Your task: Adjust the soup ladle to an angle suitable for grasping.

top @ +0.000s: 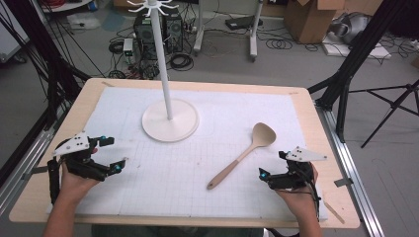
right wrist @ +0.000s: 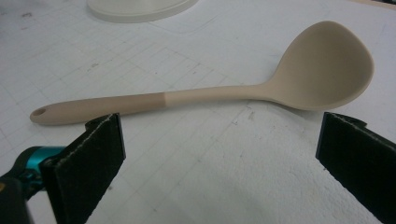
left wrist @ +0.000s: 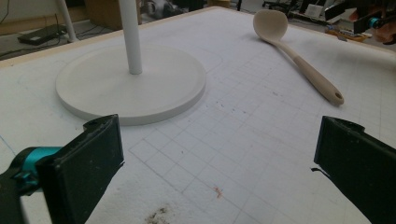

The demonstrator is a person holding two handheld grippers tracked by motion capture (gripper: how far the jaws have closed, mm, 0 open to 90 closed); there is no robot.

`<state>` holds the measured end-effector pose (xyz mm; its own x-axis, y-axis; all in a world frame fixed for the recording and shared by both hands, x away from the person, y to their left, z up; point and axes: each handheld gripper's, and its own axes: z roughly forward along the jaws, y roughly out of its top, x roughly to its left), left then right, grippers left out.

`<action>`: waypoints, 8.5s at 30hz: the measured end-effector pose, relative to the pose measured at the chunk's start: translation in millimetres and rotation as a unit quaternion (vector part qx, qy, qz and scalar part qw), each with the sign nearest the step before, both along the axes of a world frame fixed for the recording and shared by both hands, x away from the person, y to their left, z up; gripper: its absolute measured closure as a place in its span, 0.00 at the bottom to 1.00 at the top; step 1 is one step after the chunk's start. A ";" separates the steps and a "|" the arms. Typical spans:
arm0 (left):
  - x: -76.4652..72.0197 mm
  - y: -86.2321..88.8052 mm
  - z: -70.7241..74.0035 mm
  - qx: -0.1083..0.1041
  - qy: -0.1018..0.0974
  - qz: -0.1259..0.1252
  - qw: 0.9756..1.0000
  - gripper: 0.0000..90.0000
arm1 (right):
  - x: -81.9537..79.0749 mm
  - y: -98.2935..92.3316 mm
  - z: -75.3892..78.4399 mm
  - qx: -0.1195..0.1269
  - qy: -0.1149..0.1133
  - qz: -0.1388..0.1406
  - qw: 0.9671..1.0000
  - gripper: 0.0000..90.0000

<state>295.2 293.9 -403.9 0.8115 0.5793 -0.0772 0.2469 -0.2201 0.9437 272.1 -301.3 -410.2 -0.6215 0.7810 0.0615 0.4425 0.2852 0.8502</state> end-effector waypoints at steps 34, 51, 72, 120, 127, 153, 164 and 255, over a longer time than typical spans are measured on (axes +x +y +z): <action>1.7 -8.7 1.5 0.002 0.004 -0.006 1.000 0.02 | 0.9 3.5 -2.2 -0.014 0.011 0.008 1.000 0.00; 7.1 -29.8 5.8 0.013 0.006 -0.024 1.000 0.02 | -2.8 -3.0 4.3 -0.009 0.001 0.002 1.000 0.00; 32.5 -115.0 22.6 0.039 0.018 -0.095 0.995 0.02 | -3.6 -9.6 6.2 -0.008 0.005 -0.001 1.000 0.00; 80.7 -325.5 6.6 0.126 0.076 -0.191 0.971 0.02 | -31.4 -54.1 3.7 0.002 0.013 -0.054 0.998 0.00; 86.5 -345.2 -12.8 0.155 0.095 -0.189 0.965 0.02 | -34.8 -55.1 1.1 0.002 0.017 -0.054 0.998 0.00; 86.5 -358.3 -28.5 0.232 0.098 -0.184 0.950 0.48 | -36.2 -54.3 1.0 0.001 0.015 -0.055 0.998 0.00; 84.8 -358.5 -25.8 0.228 0.115 -0.189 0.948 0.69 | -34.3 -53.6 -1.0 -0.001 0.016 -0.053 0.998 0.00; 51.4 -182.6 42.6 0.062 -0.003 -0.182 0.981 0.08 | -19.4 -32.1 1.5 -0.008 0.009 -0.028 1.000 0.00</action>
